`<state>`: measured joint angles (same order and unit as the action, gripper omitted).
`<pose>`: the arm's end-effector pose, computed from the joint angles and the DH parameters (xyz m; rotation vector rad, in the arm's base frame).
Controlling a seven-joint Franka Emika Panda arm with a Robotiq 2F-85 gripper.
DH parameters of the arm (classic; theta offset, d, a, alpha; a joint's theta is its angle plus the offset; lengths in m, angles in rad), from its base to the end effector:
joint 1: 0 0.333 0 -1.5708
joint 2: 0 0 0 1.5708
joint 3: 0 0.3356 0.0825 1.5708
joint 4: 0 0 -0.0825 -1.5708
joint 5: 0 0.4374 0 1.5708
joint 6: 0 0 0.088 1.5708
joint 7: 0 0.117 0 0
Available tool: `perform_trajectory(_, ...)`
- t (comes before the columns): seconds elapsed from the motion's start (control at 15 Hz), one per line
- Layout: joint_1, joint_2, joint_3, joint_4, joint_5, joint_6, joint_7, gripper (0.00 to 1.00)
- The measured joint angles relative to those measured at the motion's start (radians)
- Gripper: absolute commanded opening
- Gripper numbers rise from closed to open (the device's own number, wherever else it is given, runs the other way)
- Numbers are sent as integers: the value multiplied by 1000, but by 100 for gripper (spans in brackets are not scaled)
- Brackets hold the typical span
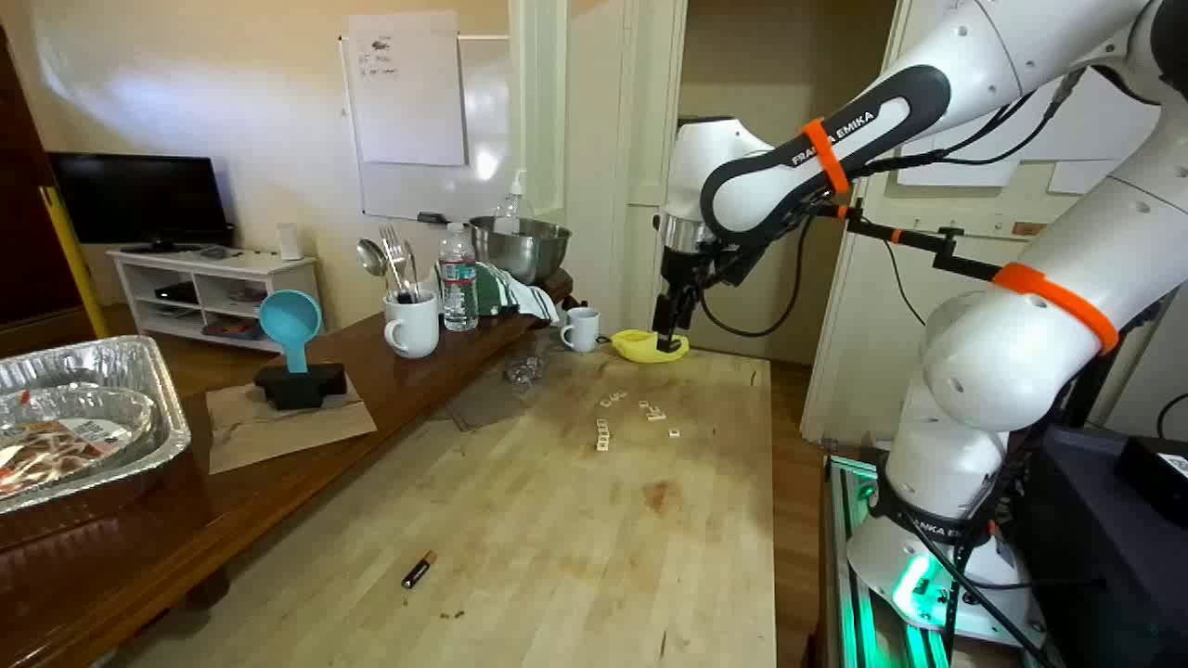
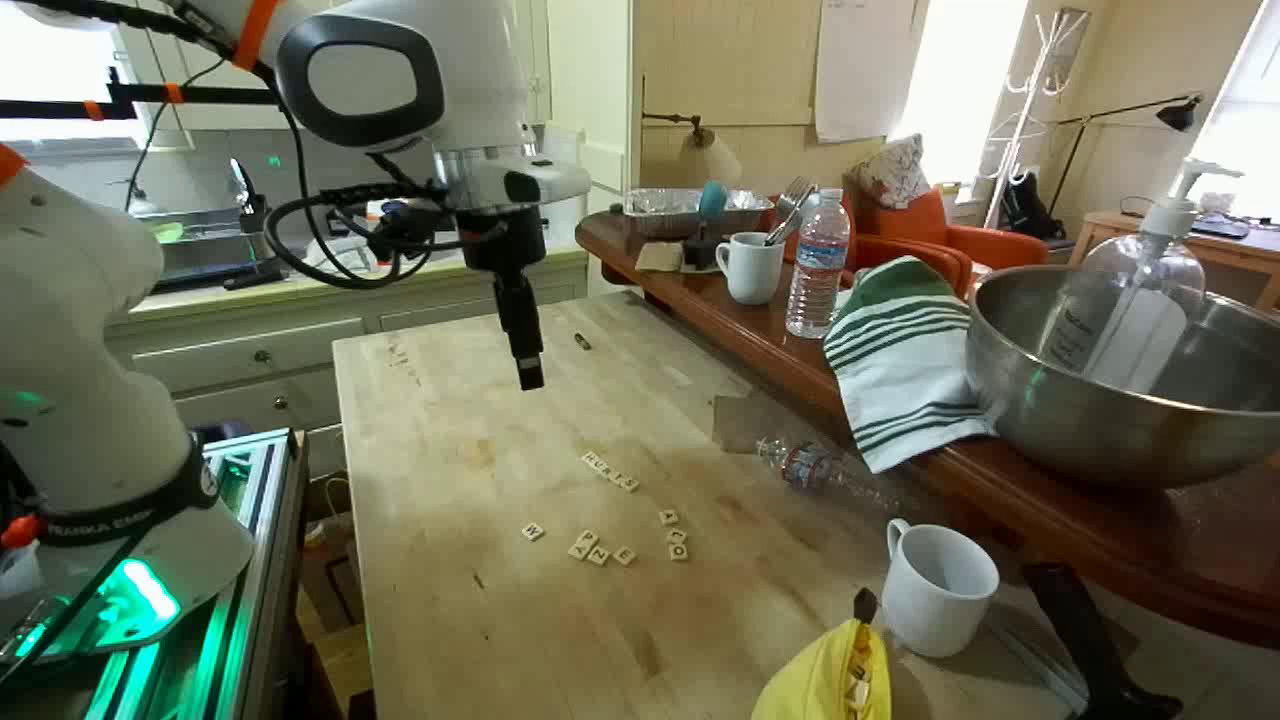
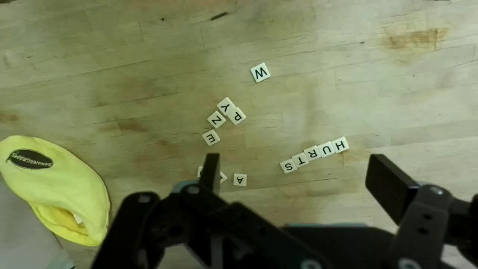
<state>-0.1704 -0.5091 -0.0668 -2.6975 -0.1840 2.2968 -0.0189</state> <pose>0.4010 -0.1002 0.3732 3.0107 -0.1458 0.1424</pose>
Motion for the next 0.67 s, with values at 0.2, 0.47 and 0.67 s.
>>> perform_trajectory(0.2,0,0,0,0,0,0,0,100)
perform_trajectory(0.47,0,0,0,0,0,0,0,100)
perform_trajectory(0.67,9,5,2,2,0,0,-8,100)
